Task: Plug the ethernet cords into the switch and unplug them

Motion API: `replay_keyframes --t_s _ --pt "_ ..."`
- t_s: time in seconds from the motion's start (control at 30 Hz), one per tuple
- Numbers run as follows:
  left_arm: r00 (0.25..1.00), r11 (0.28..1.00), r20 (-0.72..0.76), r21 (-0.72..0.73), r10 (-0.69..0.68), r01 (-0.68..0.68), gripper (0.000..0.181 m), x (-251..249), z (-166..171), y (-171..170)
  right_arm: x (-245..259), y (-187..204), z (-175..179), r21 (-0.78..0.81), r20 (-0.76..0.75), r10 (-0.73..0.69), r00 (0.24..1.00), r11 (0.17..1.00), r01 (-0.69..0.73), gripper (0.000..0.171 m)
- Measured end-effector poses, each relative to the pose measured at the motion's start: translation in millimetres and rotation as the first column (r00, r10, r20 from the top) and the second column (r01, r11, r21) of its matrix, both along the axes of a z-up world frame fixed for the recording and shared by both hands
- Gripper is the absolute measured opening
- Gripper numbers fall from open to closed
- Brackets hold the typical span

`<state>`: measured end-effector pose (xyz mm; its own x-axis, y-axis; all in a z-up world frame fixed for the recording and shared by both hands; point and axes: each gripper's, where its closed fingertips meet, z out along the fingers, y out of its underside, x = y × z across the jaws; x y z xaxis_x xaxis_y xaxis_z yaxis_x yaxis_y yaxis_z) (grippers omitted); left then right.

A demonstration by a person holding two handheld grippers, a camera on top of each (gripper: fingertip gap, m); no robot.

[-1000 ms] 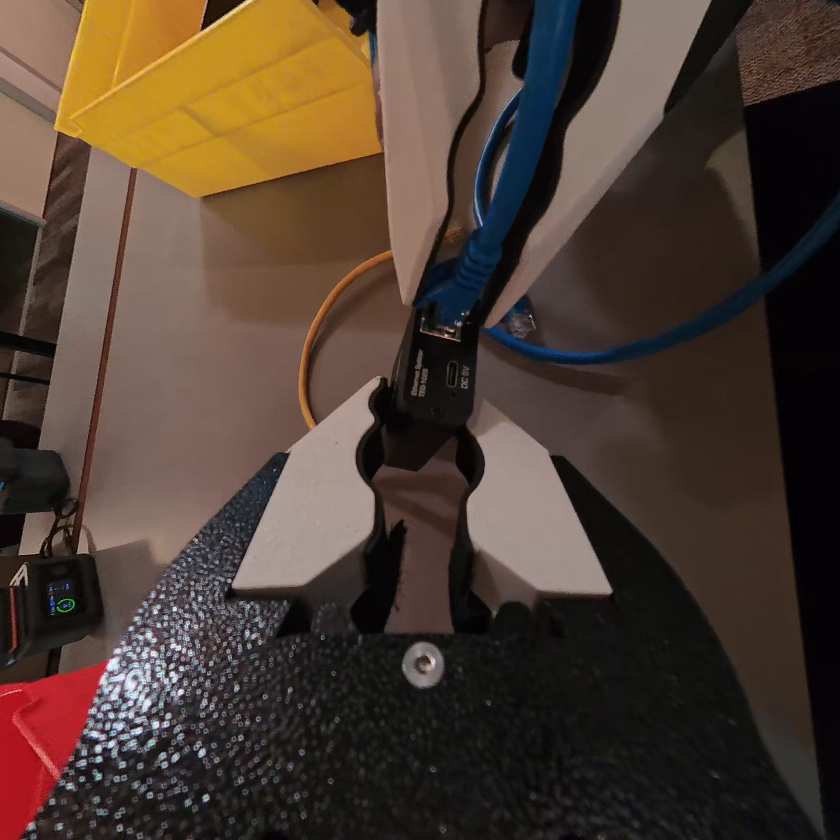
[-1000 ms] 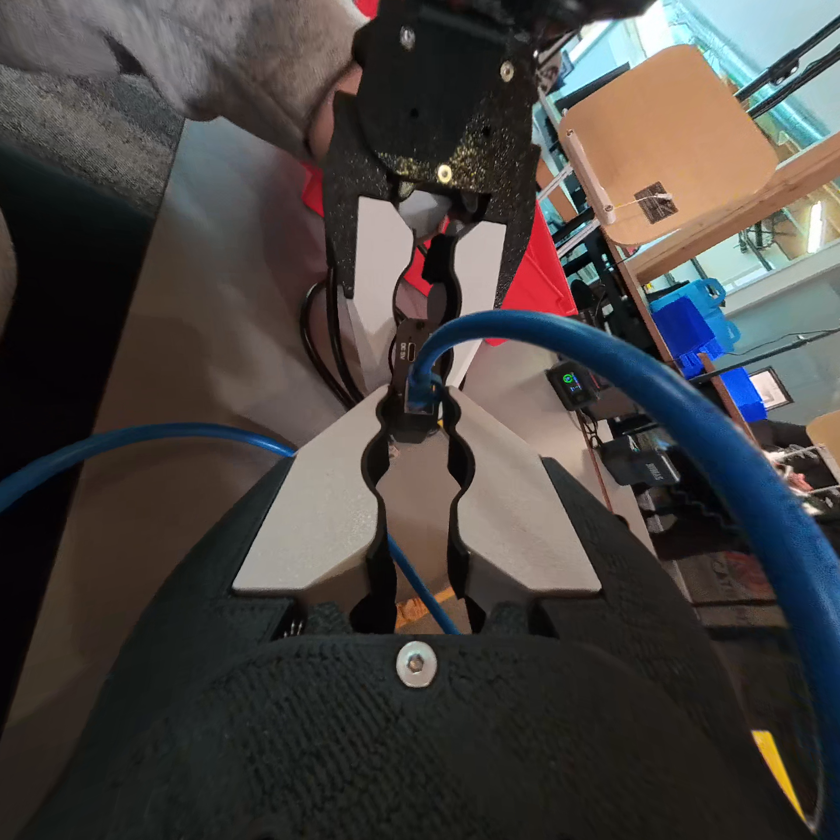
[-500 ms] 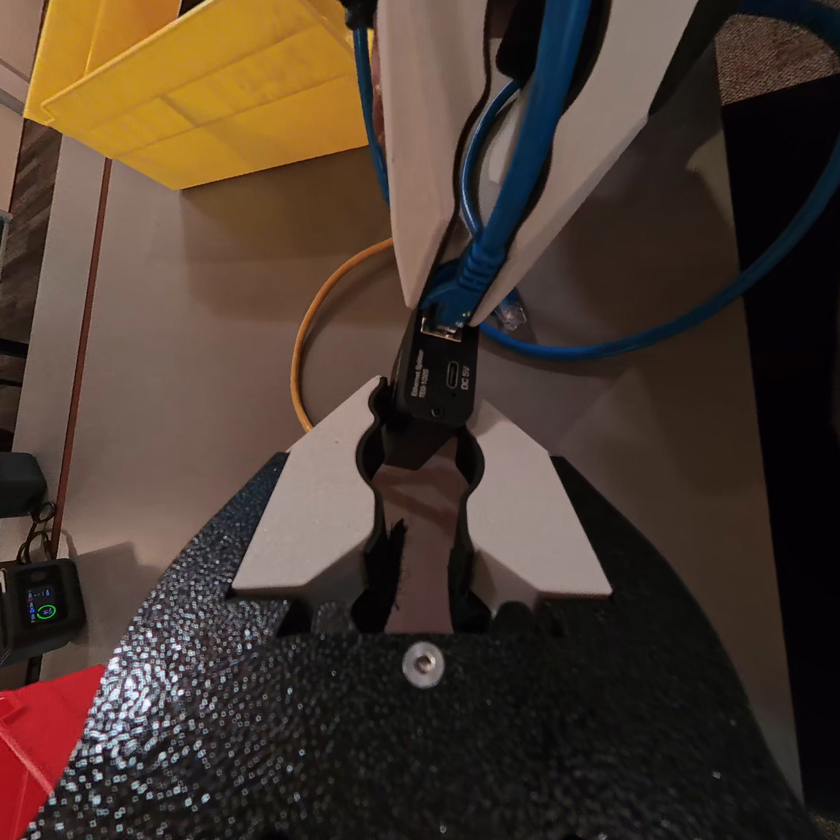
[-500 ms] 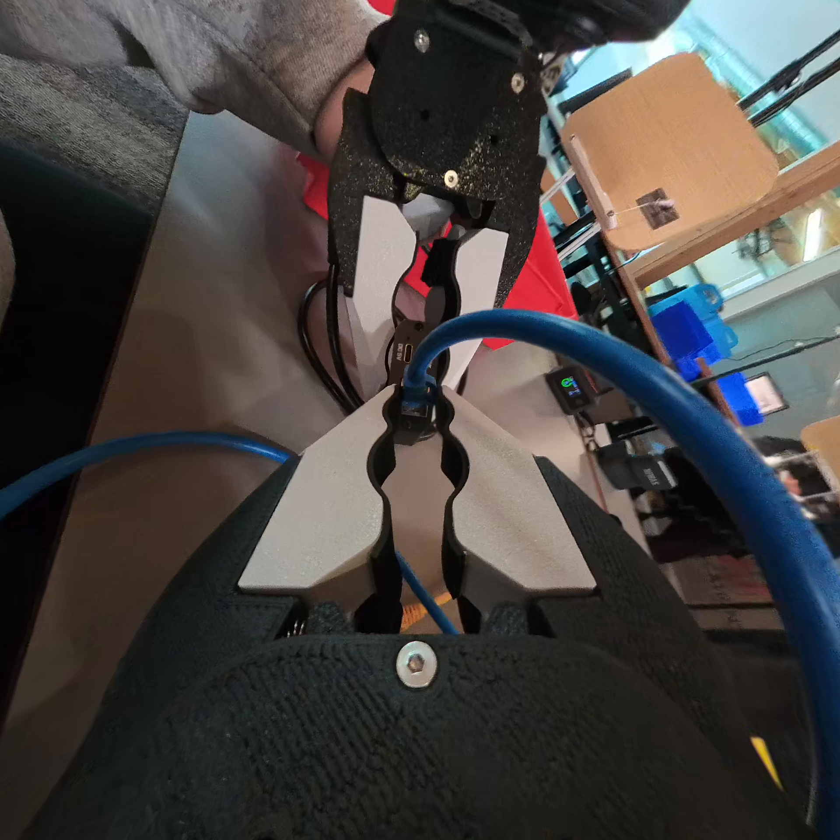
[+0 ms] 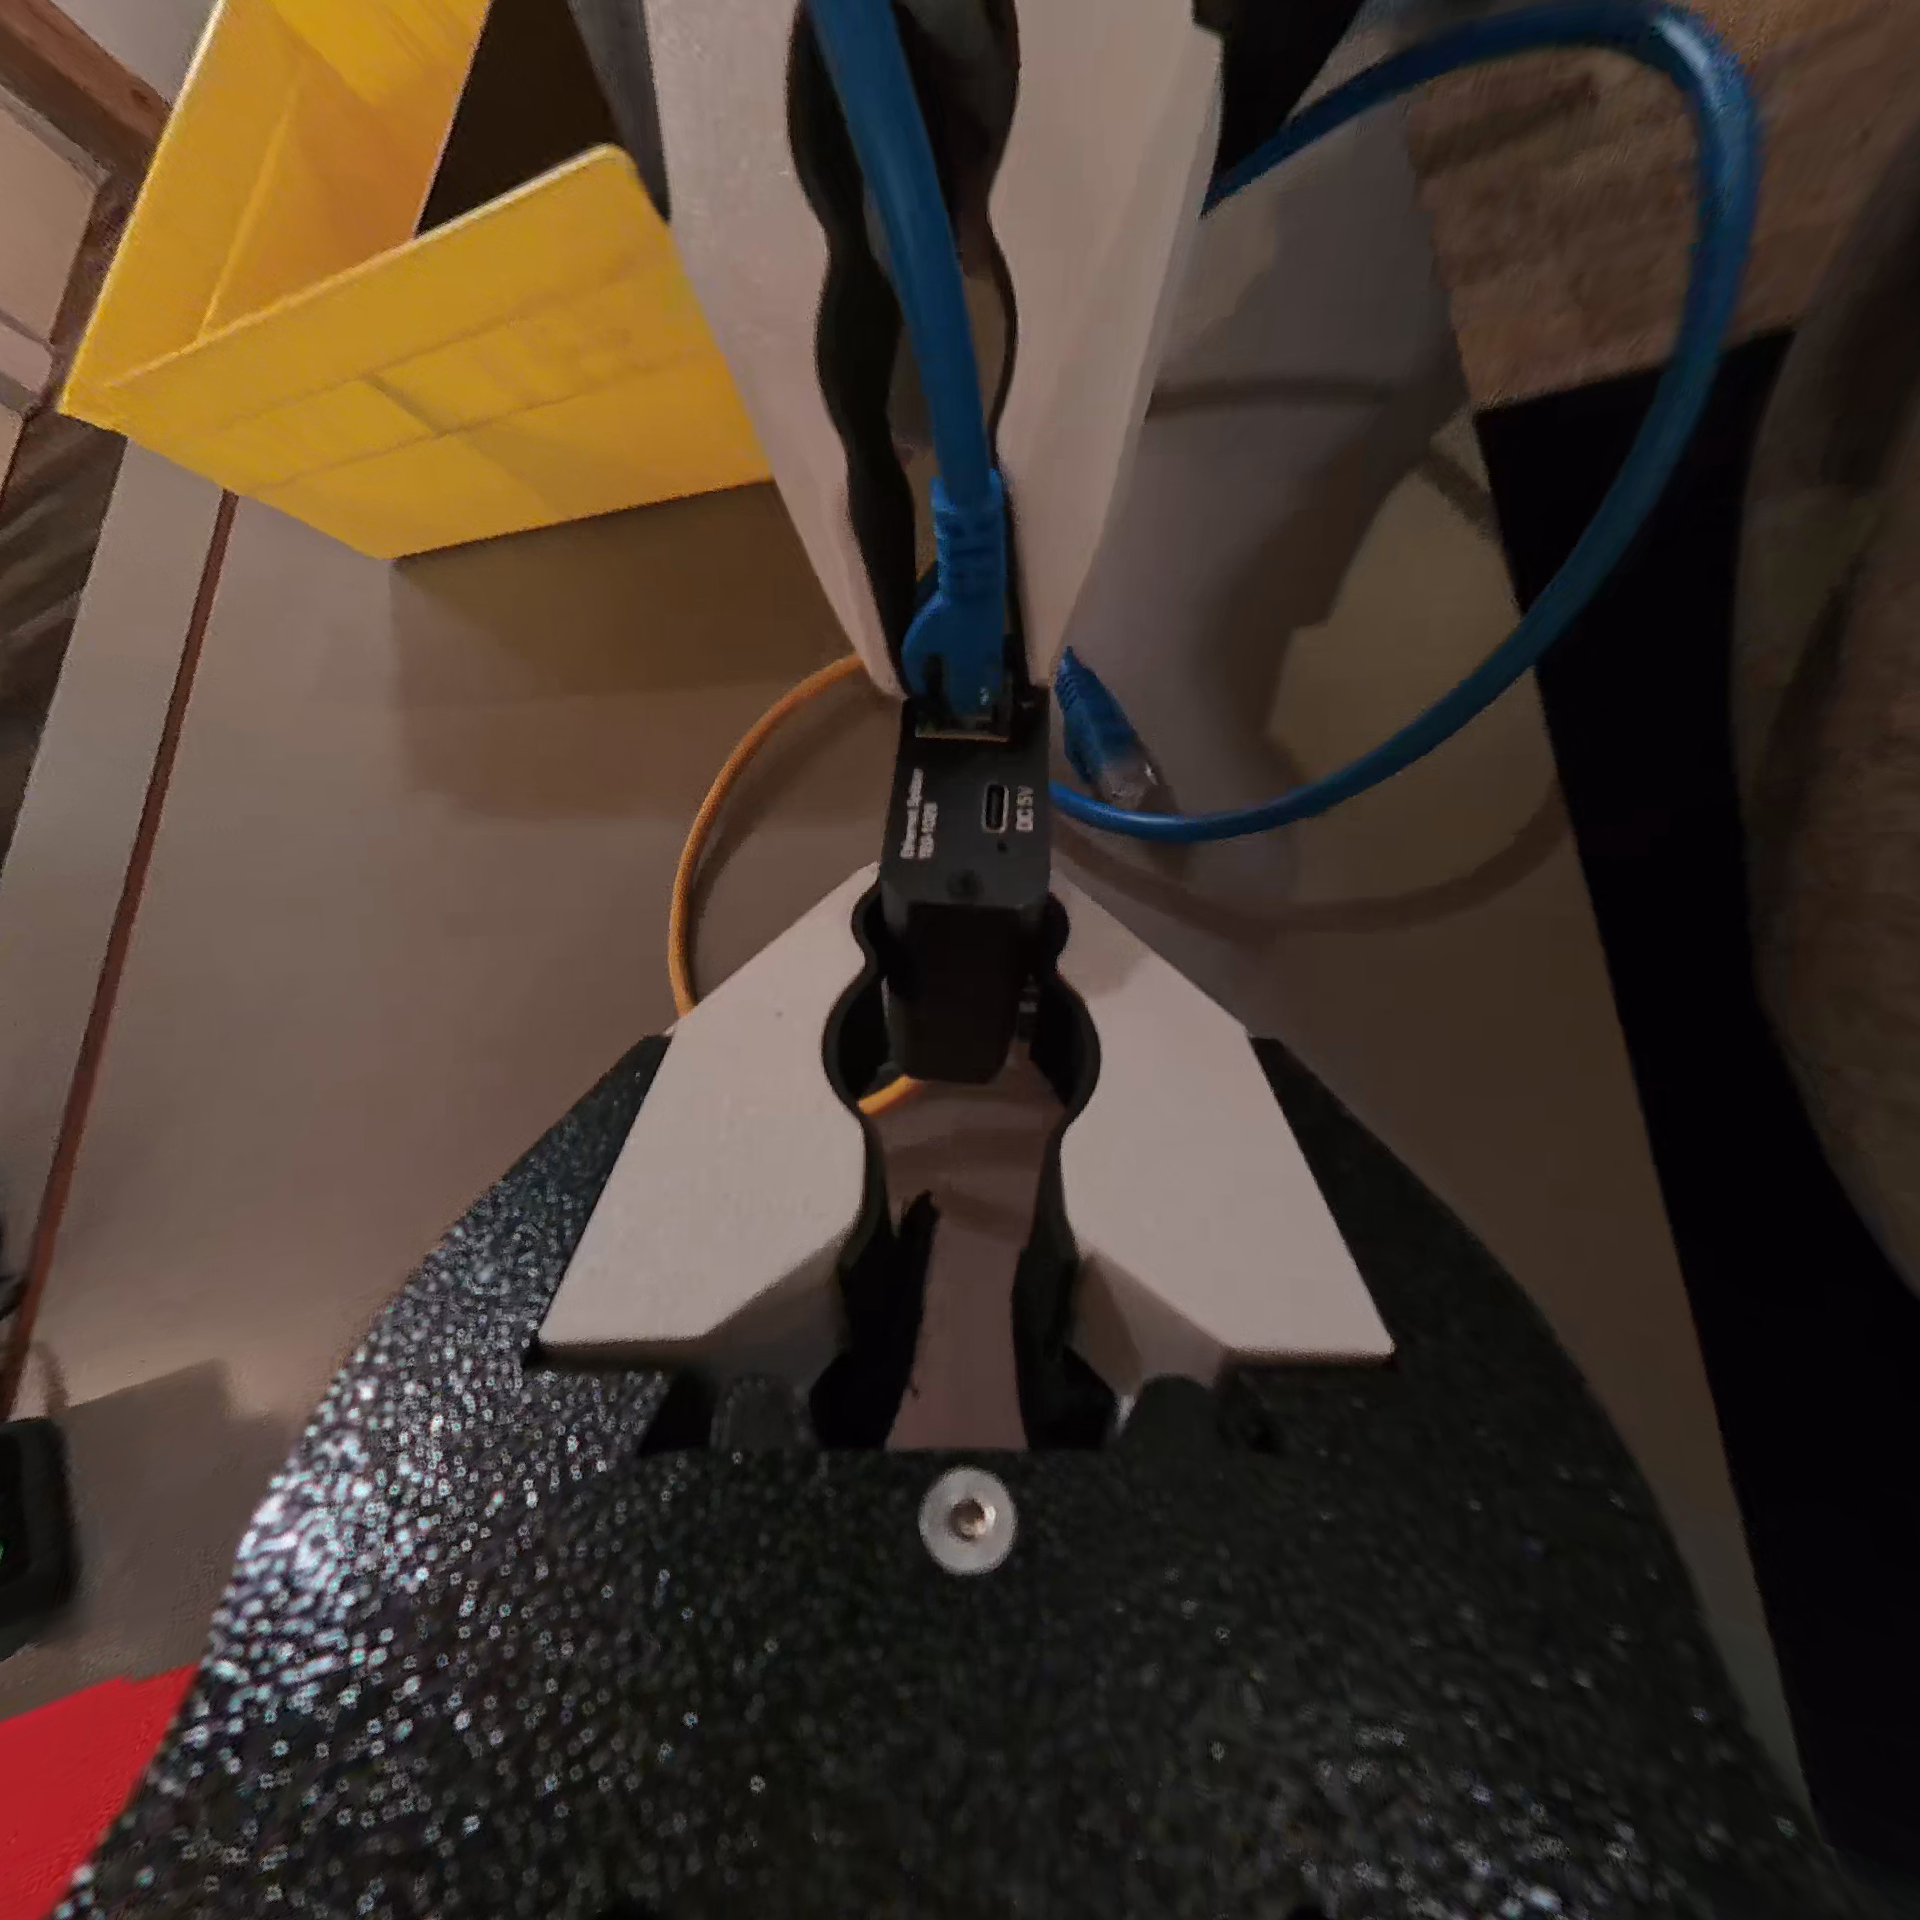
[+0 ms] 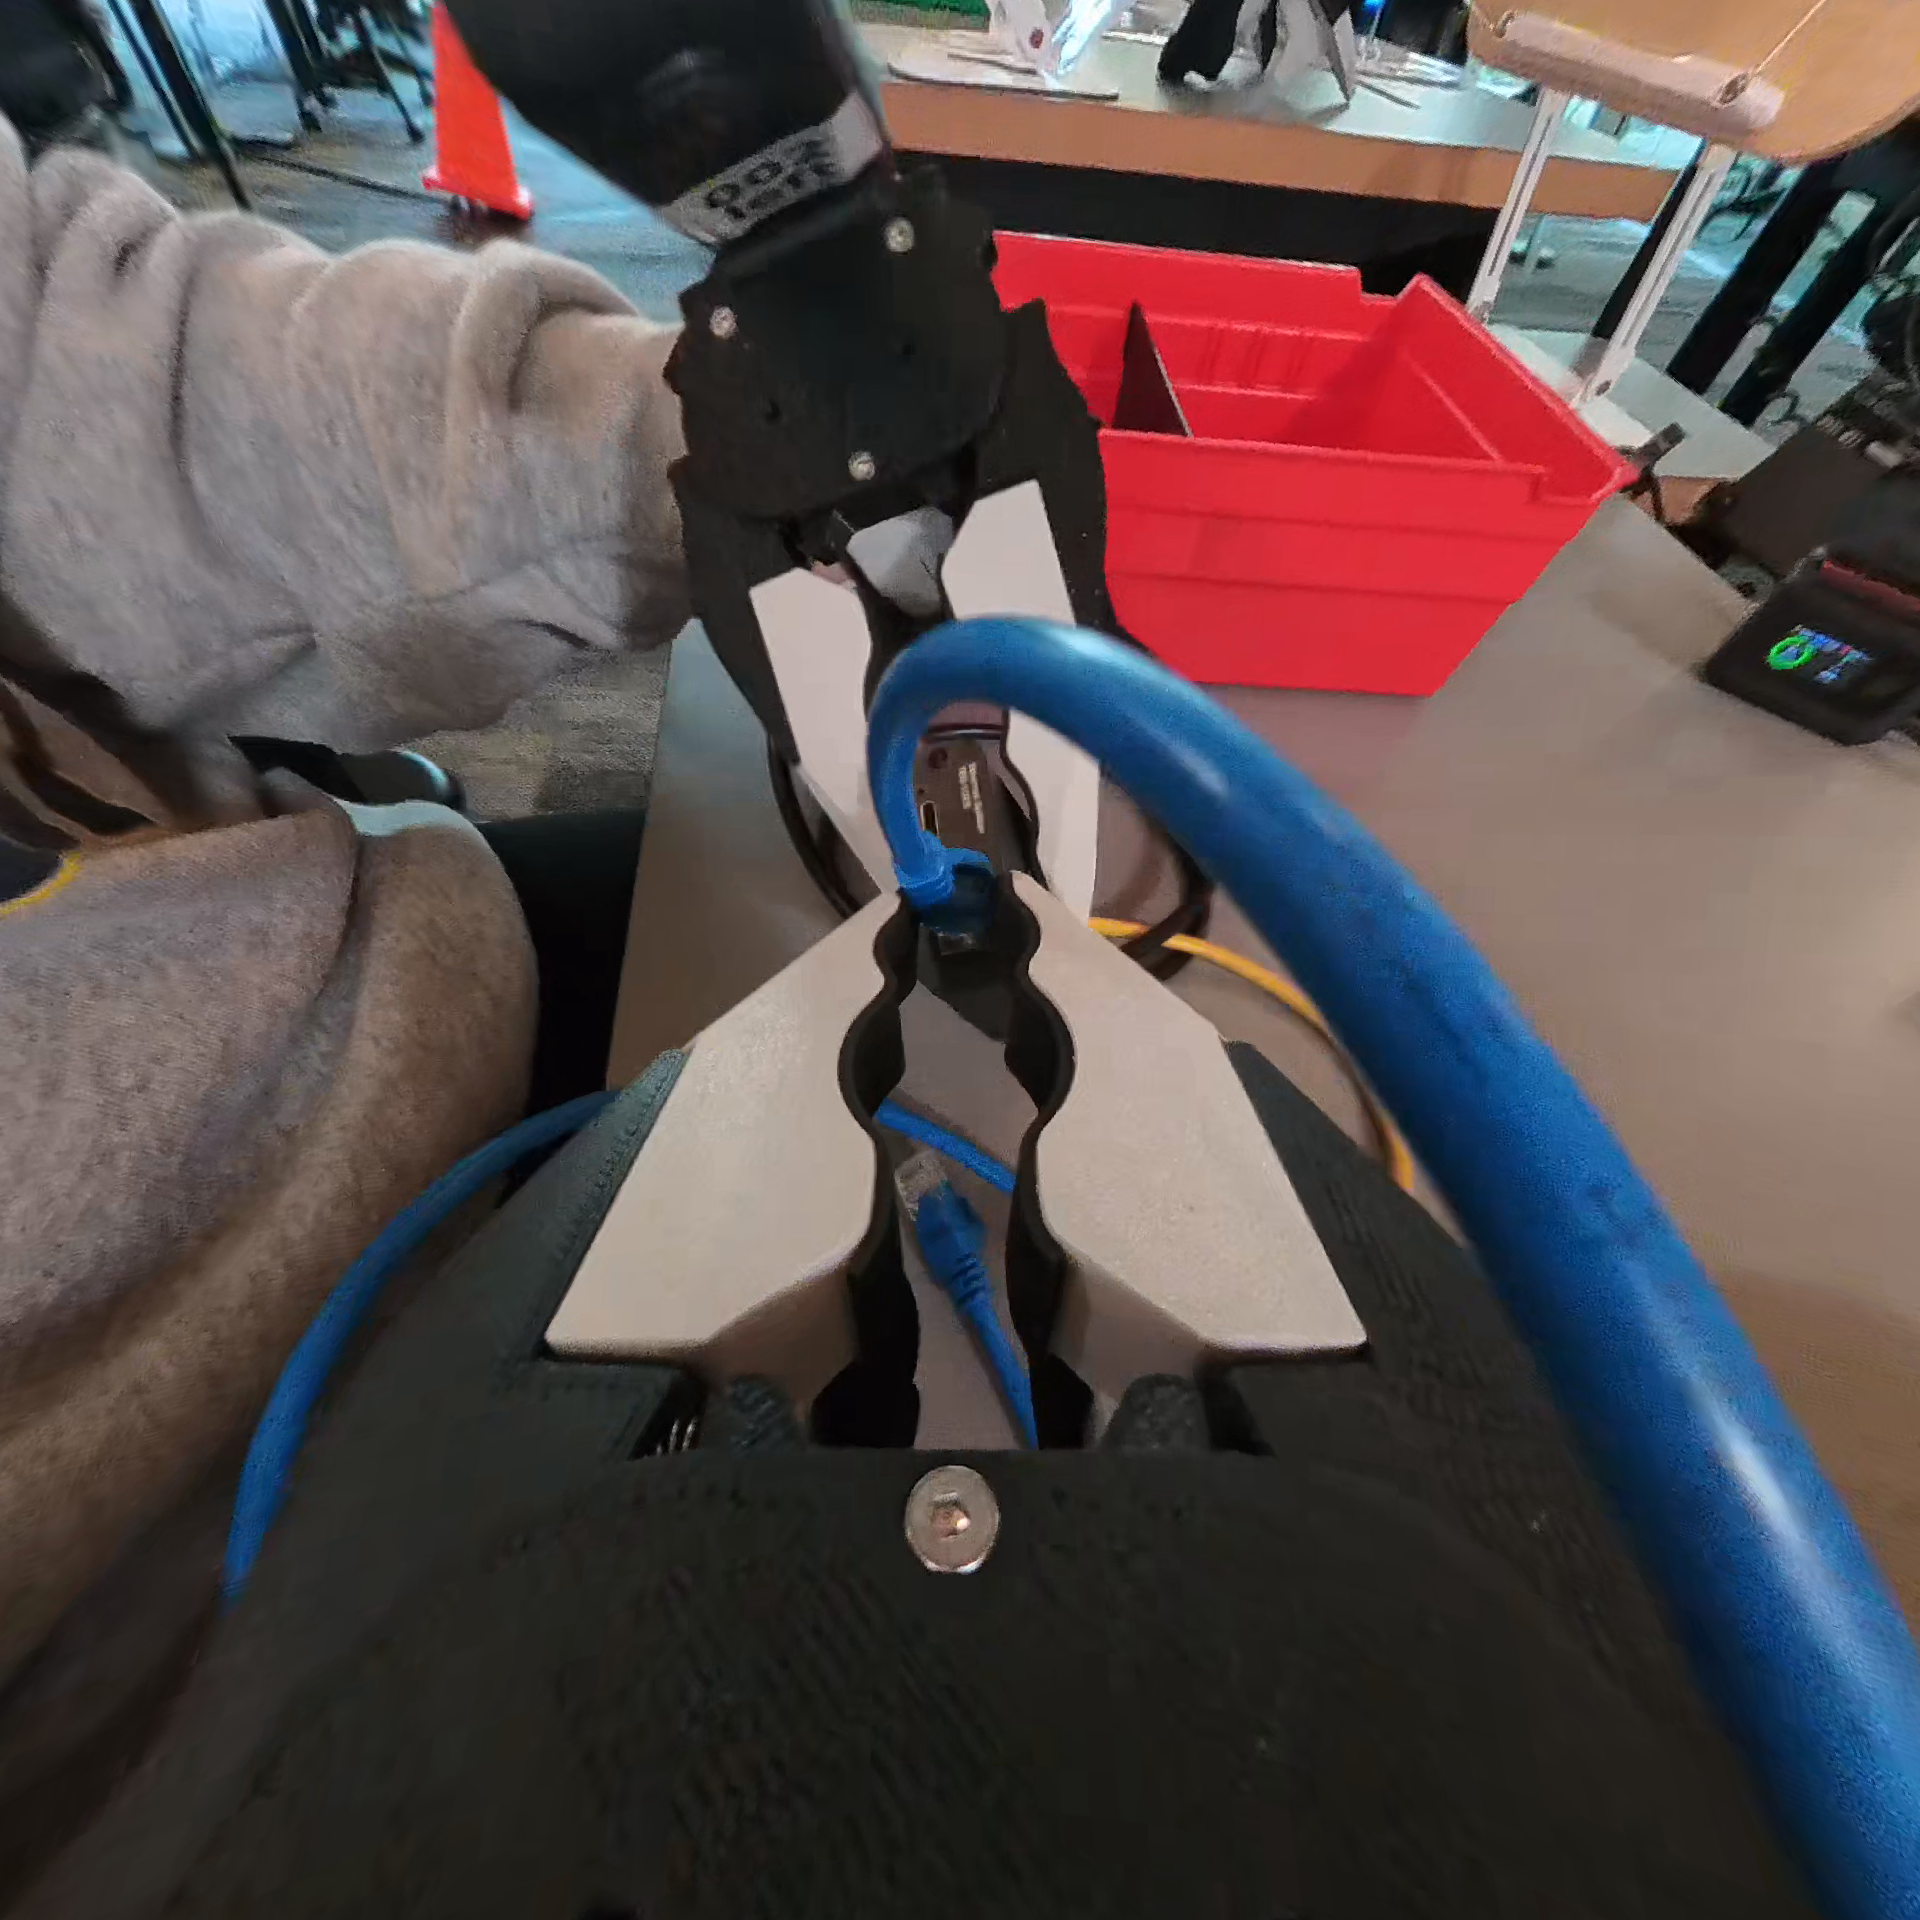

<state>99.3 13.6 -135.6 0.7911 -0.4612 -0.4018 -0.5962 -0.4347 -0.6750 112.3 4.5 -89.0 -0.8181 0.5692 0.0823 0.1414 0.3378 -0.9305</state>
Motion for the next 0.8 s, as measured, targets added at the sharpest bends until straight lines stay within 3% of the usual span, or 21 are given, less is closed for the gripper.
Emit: replay_keyframes --t_s 0.13,0.27,0.43,0.6,0.7,0.8 --pt "0.996 0.999 0.080 0.013 -0.036 0.035 0.022 9.6 6.1 -1.7 6.4 -1.5 6.9 0.087 -0.110 0.016 0.994 0.996 -0.006 0.011" --pt "0.965 0.994 0.252 0.090 -0.075 0.053 0.022 23.5 38.6 0.1 12.9 0.5 39.5 -0.095 -0.130 0.030 0.991 0.995 -0.043 0.010" --pt "0.946 0.987 0.305 0.143 -0.112 0.071 0.022 29.8 58.2 -3.4 17.3 1.4 57.4 -0.342 -0.049 0.089 0.995 0.934 -0.101 0.010" --pt "0.948 0.983 0.311 0.184 -0.063 0.005 0.022 30.3 68.6 6.2 15.5 10.0 67.6 -0.358 -0.127 0.043 0.991 0.930 -0.086 0.010" --pt "0.950 0.990 0.306 0.139 -0.069 0.027 0.038 38.3 59.3 10.4 18.5 12.2 73.8 -0.378 -0.156 0.038 0.987 0.921 -0.095 0.010" --pt "0.951 0.984 0.302 0.178 -0.066 0.011 0.024 38.1 57.2 16.3 20.5 10.2 72.4 -0.362 -0.172 0.047 0.984 0.926 -0.107 0.010"
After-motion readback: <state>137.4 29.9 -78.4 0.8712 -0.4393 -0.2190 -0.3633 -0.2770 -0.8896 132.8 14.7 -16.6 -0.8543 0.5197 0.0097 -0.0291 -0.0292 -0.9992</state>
